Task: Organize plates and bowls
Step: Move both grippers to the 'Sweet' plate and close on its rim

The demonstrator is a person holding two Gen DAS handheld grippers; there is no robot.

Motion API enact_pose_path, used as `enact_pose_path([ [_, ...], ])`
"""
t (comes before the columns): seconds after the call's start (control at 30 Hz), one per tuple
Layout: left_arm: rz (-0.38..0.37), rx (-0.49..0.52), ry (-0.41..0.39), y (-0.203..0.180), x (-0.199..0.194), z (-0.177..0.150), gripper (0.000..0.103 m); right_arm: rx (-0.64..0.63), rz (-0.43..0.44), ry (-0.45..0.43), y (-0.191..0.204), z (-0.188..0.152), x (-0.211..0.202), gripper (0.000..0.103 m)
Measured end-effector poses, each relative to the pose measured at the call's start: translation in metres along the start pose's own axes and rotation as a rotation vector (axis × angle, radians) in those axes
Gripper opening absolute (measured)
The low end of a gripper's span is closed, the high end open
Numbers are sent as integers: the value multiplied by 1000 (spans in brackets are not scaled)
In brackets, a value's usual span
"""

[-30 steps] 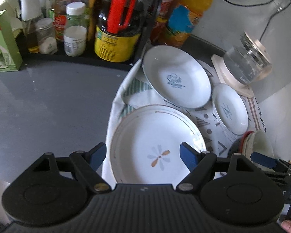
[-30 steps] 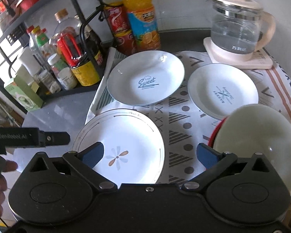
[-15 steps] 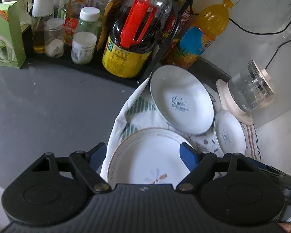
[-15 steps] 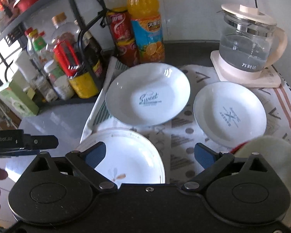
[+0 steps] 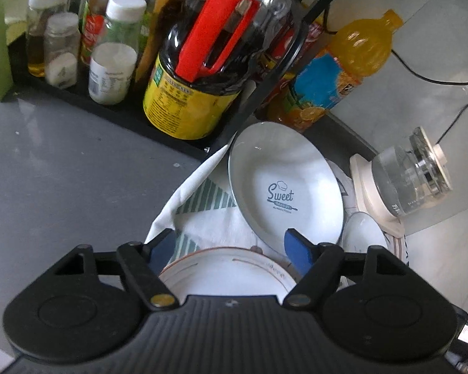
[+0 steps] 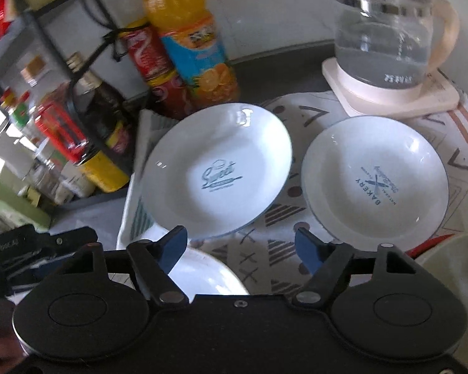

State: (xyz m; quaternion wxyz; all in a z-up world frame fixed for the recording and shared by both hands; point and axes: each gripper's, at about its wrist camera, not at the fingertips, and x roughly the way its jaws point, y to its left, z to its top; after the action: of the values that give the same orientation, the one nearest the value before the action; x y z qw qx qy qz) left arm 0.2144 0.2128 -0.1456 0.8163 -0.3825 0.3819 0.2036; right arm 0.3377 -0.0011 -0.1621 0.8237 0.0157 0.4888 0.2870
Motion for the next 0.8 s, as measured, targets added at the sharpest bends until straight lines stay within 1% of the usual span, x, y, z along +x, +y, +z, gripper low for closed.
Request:
enact_pose_path([
  [0.1,8,-23,7,1,15,3,68,65,-13,18,-12,3,14,68],
  [0.23,11,-40,16,2,33,6,62,126,-8,48,-21,6,32,65],
  [0.27,15,-43,26,2,39,7,60,136,-4,54,-22,6,35,63],
  [0.33,34,-50,39,2,49,9,54,158,-15,71,-23,7,45,61],
  [0.37,35,-58,41,3,53,9,53,174,-20,79,-25,8,48,58],
  [0.5,45,-90,51,6,68,11,45,227,6,99,-30,11,64,51],
  [0.57,27,-119,47,8,73,11,42,242,2,116,-30,12,72,47],
  [0.67,24,-119,42,5,80,11,38,273,8,136,-33,11,82,39],
  [0.7,23,-126,44,4,82,12,35,285,12,139,-34,11,85,36],
  [0.73,17,-137,45,4,85,12,31,300,16,141,-35,11,87,35],
  [0.8,12,-152,43,3,88,13,28,335,27,137,-38,10,90,33],
])
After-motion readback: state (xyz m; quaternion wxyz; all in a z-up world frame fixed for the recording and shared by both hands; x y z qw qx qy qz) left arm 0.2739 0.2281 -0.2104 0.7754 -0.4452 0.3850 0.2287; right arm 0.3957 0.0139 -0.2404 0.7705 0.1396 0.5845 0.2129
